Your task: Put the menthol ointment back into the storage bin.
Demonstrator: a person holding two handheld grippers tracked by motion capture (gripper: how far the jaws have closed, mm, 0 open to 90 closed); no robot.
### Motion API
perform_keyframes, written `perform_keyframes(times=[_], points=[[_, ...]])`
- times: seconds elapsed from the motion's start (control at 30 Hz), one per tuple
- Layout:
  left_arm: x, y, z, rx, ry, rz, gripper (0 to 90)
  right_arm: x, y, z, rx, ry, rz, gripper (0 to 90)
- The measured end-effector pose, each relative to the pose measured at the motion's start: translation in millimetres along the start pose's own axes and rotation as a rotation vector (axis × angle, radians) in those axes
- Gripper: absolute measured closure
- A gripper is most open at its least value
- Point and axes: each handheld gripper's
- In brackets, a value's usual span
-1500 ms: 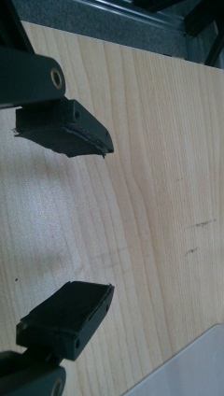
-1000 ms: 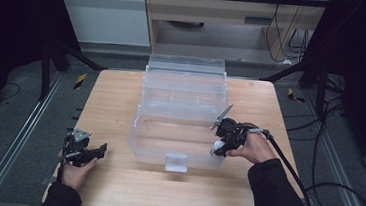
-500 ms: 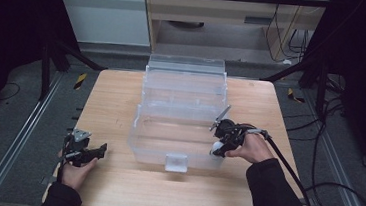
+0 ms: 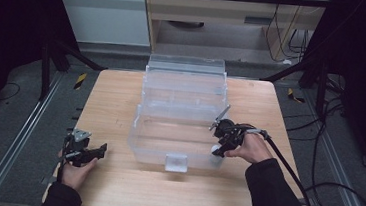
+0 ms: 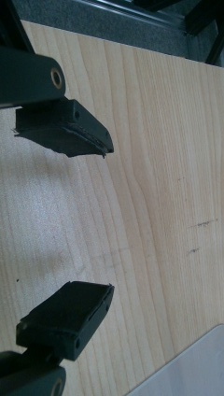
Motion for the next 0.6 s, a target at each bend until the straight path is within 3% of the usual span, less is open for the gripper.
perform_keyframes(times=[0.3,0.4,0.47,0.53,0.57,0.6], points=[[0.0,-0.1,0.0,-0.001,0.000,0.000,25.8,1.8,-7.9,2.1,-0.041,0.012,0.011,47.3],[0.1,-0.2,0.0,-0.001,-0.001,0.000,25.8,4.6,-15.0,4.4,-0.083,0.018,0.025,43.3],[0.2,-0.5,0.0,-0.003,-0.003,0.000,25.8,7.1,-24.7,8.8,-0.136,0.017,0.050,35.5],[0.3,-0.7,0.0,-0.003,-0.004,0.001,25.8,7.9,-28.4,10.6,-0.157,0.029,0.065,34.7],[0.4,-0.9,0.0,-0.003,-0.004,0.002,25.9,8.6,-36.6,15.7,-0.205,0.040,0.088,33.3],[0.4,-0.9,0.0,-0.003,-0.004,0.002,25.9,8.6,-36.6,15.7,-0.205,0.040,0.088,33.3]])
Point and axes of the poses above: each handheld gripper's, and its own axes: y roughly forward along the jaws, z roughly out of its underside, x roughly to its left, and after that the axes turned 13 degrees about -z, right-handed
